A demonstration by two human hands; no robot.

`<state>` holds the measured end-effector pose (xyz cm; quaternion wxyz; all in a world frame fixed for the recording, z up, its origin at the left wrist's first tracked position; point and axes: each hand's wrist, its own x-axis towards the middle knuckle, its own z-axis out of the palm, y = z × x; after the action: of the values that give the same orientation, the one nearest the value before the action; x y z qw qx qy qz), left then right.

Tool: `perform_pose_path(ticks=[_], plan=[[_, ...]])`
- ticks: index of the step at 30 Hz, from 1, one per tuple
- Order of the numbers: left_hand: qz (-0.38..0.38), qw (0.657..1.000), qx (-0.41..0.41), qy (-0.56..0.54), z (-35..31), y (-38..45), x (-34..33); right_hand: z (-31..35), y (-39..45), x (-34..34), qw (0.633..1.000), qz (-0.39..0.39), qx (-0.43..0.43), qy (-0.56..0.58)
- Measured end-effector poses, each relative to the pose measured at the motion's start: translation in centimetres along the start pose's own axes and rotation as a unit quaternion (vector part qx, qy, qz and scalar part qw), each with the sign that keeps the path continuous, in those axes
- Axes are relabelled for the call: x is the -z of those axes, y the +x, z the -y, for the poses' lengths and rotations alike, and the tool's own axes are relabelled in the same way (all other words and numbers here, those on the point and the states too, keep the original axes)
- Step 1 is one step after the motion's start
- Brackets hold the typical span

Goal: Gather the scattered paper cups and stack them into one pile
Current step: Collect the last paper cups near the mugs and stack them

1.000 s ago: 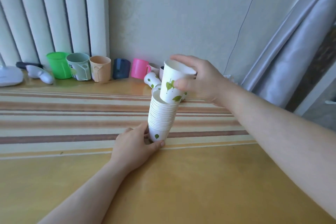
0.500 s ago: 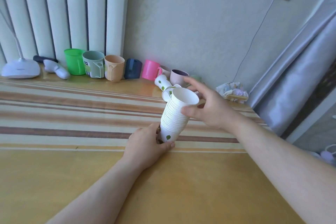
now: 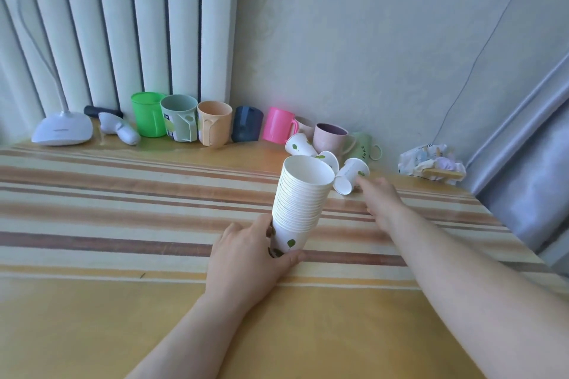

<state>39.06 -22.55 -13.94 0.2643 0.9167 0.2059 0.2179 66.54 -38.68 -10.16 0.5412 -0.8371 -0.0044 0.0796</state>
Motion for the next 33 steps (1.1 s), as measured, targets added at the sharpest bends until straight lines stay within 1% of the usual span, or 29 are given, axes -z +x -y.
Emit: perform_pose_path(ticks=[3,6,9,12,14,18,23,25,28,30,33], plan=[[-0.005,1.0,-0.007,0.006,0.1,0.1,-0.1,0.4,1.9,-2.5,0.999,-0.029,0.007,0.017],[-0.006,1.0,-0.01,0.011,0.0,0.2,-0.2,1.0,3.8,-3.8,0.998,-0.064,-0.009,0.001],[0.001,1.0,-0.008,0.013,0.0,0.3,-0.1,1.2,4.2,-4.1,0.997,-0.07,-0.024,-0.018],[0.009,1.0,-0.003,0.019,-0.1,0.2,0.0,1.2,3.3,-3.8,0.997,-0.068,-0.023,-0.014],[0.012,1.0,0.001,0.021,0.0,0.1,-0.1,1.0,2.5,-3.5,0.998,-0.062,-0.009,0.008],[0.014,1.0,0.004,0.022,-0.1,0.2,0.1,-0.1,0.2,-2.6,0.994,-0.085,0.023,0.06],[0.015,1.0,0.009,0.013,-0.1,0.2,0.2,-0.4,-4.6,0.1,0.988,-0.051,0.045,0.14],[0.012,1.0,0.008,0.005,-0.2,0.1,0.3,1.5,-6.9,1.3,0.984,-0.025,0.077,0.157],[0.014,1.0,0.01,0.003,-0.2,0.1,0.4,5.4,-10.5,2.7,0.972,0.004,0.16,0.17],[0.013,1.0,0.01,0.004,-0.1,0.0,0.4,7.7,-13.0,3.1,0.956,0.028,0.226,0.184],[0.01,1.0,0.009,0.006,-0.2,0.0,0.4,9.6,-16.1,2.4,0.929,0.102,0.294,0.2]])
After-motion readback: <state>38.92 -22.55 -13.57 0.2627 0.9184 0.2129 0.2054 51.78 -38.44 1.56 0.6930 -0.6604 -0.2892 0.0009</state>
